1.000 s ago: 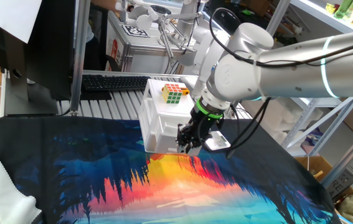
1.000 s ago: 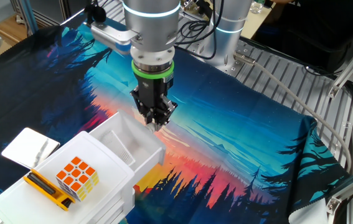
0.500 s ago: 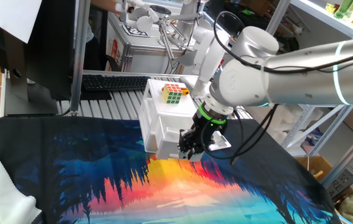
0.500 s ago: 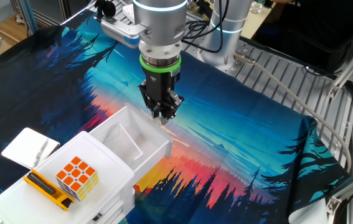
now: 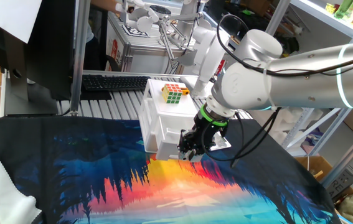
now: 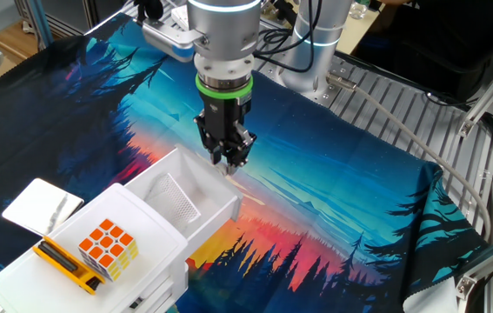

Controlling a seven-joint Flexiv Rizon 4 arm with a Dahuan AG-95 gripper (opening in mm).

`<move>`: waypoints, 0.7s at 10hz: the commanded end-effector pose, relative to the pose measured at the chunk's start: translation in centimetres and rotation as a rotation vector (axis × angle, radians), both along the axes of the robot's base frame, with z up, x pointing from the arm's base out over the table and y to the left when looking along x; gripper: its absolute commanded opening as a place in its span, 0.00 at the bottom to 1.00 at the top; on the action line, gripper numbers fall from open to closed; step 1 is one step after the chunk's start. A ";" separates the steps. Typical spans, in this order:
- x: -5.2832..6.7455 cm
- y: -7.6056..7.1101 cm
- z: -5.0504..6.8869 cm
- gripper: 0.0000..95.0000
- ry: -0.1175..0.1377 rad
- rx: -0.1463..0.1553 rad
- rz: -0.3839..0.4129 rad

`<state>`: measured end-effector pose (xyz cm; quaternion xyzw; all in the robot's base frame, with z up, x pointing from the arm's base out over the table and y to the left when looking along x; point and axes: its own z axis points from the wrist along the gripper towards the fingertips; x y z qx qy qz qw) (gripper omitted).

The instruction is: Grasp the handle and open the drawer

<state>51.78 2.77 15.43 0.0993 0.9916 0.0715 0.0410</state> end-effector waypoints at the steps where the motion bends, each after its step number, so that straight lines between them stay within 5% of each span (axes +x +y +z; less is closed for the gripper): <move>1: -0.2 -0.1 0.1 1.00 0.008 0.005 0.001; 2: -0.7 -0.3 0.3 0.80 0.016 0.007 0.011; 4: -1.5 -1.1 1.1 0.80 0.045 0.005 0.049; 7: -3.3 -3.3 3.0 0.20 0.101 0.033 0.099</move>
